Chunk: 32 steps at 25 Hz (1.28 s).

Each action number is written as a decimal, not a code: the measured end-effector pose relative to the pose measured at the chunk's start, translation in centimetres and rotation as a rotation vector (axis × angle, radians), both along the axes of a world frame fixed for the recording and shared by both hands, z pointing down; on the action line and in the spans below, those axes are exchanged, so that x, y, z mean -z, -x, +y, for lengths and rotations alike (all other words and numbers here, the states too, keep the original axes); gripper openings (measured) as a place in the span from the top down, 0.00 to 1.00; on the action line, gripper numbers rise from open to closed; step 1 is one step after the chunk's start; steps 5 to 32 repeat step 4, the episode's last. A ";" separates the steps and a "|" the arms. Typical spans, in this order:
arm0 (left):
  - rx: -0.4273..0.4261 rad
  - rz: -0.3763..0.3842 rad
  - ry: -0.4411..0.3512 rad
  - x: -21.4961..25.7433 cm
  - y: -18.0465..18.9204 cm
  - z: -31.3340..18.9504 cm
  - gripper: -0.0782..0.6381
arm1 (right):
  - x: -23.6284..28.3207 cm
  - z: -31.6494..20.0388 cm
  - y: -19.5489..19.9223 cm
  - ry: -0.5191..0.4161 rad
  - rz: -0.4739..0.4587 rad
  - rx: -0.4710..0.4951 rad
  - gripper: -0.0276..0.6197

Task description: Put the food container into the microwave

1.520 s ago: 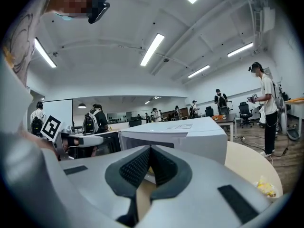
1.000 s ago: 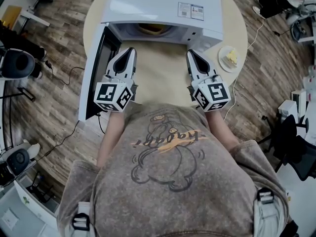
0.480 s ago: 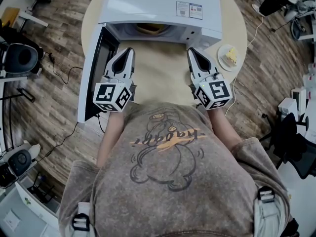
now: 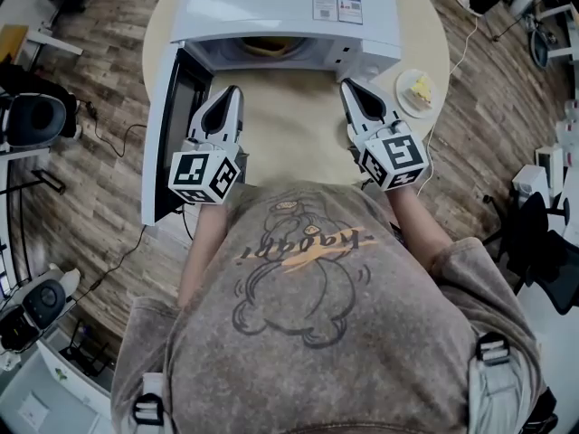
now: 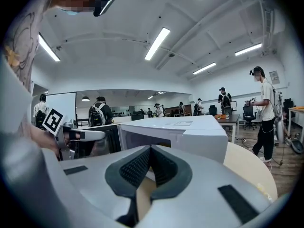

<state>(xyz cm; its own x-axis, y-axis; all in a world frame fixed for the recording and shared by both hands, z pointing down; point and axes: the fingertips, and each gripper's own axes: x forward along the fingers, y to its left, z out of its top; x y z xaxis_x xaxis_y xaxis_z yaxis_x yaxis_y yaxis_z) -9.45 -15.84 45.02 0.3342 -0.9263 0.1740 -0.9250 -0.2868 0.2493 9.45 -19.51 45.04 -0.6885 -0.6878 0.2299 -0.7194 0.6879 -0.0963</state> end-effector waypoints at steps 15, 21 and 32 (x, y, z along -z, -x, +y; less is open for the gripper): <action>0.005 0.013 0.005 -0.3 0.0 0.0 0.84 | -0.2 0.0 0.1 0.005 0.005 0.015 0.96; 0.005 0.013 0.005 -0.3 0.0 0.0 0.84 | -0.2 0.0 0.1 0.005 0.005 0.015 0.96; 0.005 0.013 0.005 -0.3 0.0 0.0 0.84 | -0.2 0.0 0.1 0.005 0.005 0.015 0.96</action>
